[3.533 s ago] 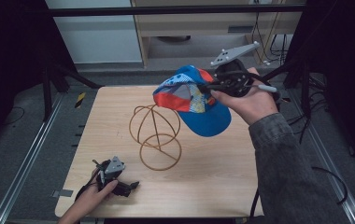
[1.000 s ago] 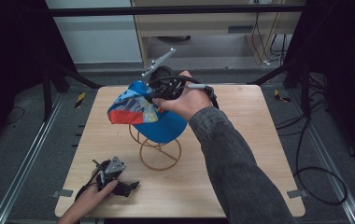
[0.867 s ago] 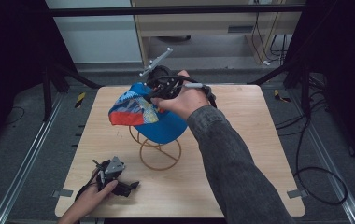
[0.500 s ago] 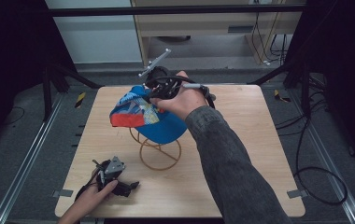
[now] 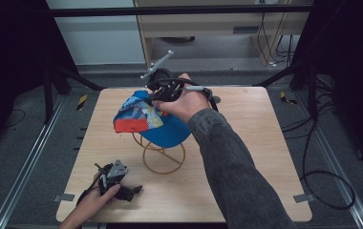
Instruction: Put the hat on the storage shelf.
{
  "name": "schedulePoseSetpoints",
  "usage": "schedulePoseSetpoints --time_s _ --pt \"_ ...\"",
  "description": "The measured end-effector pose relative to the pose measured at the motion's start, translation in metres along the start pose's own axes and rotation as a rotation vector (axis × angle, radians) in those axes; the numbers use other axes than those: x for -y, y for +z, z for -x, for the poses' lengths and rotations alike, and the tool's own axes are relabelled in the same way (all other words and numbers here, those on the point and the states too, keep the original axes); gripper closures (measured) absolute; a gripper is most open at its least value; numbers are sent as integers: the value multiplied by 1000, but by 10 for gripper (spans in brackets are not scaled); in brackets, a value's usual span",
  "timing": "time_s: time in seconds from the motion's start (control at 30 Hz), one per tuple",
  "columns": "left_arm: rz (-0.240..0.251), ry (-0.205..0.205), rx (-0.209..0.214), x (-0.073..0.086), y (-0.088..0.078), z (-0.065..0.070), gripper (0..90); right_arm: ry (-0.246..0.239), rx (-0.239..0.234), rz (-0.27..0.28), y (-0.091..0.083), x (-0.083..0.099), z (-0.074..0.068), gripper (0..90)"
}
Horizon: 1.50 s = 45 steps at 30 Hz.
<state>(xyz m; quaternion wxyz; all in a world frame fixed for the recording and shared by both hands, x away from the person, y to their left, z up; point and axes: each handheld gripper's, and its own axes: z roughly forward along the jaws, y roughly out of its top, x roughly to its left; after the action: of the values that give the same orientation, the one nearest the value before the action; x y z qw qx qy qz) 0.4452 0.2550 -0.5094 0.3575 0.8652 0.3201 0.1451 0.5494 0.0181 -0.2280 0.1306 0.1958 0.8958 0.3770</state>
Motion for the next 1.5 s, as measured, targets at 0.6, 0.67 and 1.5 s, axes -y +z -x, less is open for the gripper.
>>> schedulePoseSetpoints --time_s 0.6,0.67,1.5 --pt "-2 0 2 0 0 0 0 -2 -11 -14 9 -5 -1 876" --pt "-2 0 2 0 0 0 0 -8 -21 -16 10 -4 -2 876" --pt "-1 -2 4 0 0 0 0 34 -14 6 3 1 -4 582"
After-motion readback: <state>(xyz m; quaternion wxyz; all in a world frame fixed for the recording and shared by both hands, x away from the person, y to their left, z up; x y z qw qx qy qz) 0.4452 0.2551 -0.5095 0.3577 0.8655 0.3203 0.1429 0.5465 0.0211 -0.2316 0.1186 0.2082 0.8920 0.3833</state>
